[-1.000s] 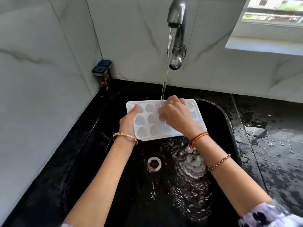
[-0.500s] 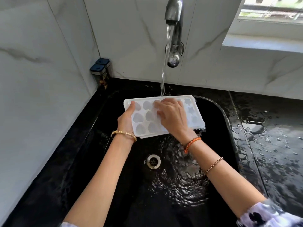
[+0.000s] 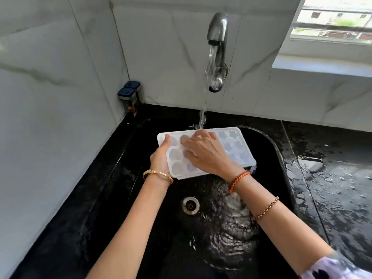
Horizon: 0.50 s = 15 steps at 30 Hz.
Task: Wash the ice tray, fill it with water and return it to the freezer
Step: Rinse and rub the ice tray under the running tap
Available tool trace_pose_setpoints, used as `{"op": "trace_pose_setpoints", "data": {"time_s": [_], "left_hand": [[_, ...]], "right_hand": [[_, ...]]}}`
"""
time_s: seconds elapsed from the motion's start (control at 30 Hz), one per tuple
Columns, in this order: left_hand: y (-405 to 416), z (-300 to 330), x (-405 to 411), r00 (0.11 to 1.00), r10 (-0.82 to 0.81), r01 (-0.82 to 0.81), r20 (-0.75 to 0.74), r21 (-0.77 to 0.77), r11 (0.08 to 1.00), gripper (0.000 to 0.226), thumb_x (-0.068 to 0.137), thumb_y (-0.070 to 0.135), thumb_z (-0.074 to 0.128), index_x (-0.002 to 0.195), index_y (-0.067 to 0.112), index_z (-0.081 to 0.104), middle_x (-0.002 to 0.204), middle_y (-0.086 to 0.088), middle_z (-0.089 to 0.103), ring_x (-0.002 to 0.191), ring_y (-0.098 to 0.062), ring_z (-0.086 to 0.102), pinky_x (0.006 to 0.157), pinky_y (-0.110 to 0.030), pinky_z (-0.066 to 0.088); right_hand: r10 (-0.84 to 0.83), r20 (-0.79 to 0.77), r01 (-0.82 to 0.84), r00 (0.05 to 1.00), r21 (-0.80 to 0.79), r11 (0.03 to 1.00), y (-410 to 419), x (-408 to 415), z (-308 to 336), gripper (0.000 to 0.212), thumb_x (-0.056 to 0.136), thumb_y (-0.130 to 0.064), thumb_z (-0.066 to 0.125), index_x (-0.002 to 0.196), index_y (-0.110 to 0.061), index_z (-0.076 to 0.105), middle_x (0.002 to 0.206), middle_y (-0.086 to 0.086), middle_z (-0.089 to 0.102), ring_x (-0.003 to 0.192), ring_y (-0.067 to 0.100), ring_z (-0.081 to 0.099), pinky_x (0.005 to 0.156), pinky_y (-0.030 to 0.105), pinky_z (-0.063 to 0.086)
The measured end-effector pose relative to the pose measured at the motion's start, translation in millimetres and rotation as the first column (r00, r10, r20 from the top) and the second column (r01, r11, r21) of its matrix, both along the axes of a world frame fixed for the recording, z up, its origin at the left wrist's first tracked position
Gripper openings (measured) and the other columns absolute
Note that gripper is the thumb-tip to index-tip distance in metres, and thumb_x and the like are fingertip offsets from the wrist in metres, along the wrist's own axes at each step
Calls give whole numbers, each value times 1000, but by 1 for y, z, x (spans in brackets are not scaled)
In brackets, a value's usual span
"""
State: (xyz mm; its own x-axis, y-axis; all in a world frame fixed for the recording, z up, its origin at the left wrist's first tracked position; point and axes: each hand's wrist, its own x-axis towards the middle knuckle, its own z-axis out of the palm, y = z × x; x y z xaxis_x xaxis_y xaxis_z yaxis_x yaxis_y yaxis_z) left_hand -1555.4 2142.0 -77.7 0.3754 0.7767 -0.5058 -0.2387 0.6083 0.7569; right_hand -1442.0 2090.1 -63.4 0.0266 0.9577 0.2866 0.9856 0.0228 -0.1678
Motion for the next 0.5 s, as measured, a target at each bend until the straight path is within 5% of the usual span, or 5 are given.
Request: {"op": "trace_pose_setpoints", "data": {"time_s": [0.3,0.43,0.5], "left_hand": [[-1,1,1,997,52,-49,-55,55,997,55,86,47,55,114,0,62,117,-24,63,100,-37,63,90,-45,51],[3,2,4,1000,8,-8,-21,18,1000,63,87,53,49,124,2,56,127,-24,58,117,-40,55,104,-52,41],[6,3,8,1000,5,-4,-14,31,1000,63,87,53,49,123,2,57,125,-23,59,114,-40,57,101,-53,43]], "right_hand": [[-180,-106,196,978,162,967,-3,-3,13,17,72,-24,71,88,-22,75,61,-11,41,90,19,51,78,27,19],[-49,-33,50,998,49,998,0,-1,9,19,86,-21,54,101,-24,64,96,-6,66,110,19,43,82,28,20],[-50,-38,51,998,31,998,3,5,8,21,87,-18,50,101,-24,64,98,-6,67,109,19,42,81,28,20]]}}
